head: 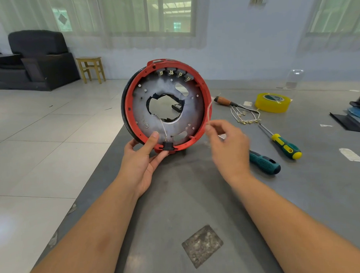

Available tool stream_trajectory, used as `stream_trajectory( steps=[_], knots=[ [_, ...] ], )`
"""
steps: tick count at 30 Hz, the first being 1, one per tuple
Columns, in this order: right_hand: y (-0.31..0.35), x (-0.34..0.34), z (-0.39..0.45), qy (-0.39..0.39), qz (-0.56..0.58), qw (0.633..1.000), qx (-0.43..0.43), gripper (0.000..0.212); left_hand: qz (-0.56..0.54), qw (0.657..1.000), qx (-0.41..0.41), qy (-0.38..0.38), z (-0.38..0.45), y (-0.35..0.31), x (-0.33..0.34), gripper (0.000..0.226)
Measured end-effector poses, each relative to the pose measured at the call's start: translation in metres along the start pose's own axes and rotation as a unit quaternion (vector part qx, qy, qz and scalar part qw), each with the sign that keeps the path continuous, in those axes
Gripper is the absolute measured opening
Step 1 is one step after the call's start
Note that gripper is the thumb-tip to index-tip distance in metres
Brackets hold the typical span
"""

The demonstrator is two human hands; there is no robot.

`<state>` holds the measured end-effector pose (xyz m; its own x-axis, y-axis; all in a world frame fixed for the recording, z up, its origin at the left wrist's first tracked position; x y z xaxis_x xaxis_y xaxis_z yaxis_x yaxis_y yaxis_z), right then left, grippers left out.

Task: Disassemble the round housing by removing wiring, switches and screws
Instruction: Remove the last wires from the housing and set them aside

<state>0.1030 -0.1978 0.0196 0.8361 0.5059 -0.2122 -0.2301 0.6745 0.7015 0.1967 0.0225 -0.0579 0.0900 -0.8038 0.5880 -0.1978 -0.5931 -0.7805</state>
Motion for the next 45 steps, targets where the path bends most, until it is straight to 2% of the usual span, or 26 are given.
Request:
stream_trajectory(
  steps=[3,6,10,17,23,28,33,38,45],
  knots=[
    [-0.037,-0.025,0.027,0.000,-0.057,0.995,0.086,0.012,-0.010,1.000,0.003,0.001,0.000,-0.001,0.000,0.088],
    [-0.074,-0.036,0.053,0.061,-0.155,0.972,0.163,0.015,-0.020,1.000,0.008,0.011,0.002,-0.002,0.001,0.088],
    [-0.104,-0.027,0.086,0.130,-0.262,0.936,0.195,0.018,-0.029,1.000,0.009,-0.002,0.006,0.004,0.008,0.087],
    [-0.128,0.019,0.131,0.153,-0.382,0.901,0.135,0.022,-0.038,0.999,0.007,0.014,0.017,0.007,0.008,0.085],
    [-0.148,0.048,0.147,0.134,-0.422,0.886,0.135,0.022,-0.036,0.999,0.008,0.023,0.022,0.009,0.009,0.089],
    [-0.147,0.064,0.152,0.157,-0.427,0.883,0.116,0.022,-0.033,0.999,0.007,0.026,0.022,0.010,0.009,0.080],
    [-0.140,0.063,0.146,0.232,-0.408,0.879,0.090,0.028,-0.027,0.999,0.012,0.025,0.019,0.008,0.012,0.080],
    [-0.128,0.060,0.130,0.362,-0.426,0.828,0.030,0.035,-0.028,0.999,0.012,0.020,0.015,0.006,0.013,0.081],
    [-0.127,0.056,0.117,0.415,-0.410,0.812,-0.017,0.046,-0.032,0.999,0.009,0.012,0.013,0.006,0.013,0.082]
  ],
)
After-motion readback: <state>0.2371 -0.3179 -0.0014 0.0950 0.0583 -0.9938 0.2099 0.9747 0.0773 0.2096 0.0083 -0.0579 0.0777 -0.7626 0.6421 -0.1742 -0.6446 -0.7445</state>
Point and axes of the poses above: each hand's wrist, its own z-axis towards the middle knuckle, its own x-axis out of the palm, y = z × x, the point moved 8 cm from there along z, towards the middle knuckle, and after that the axes turned 8 degrees about -y, right-handed, at the moved point
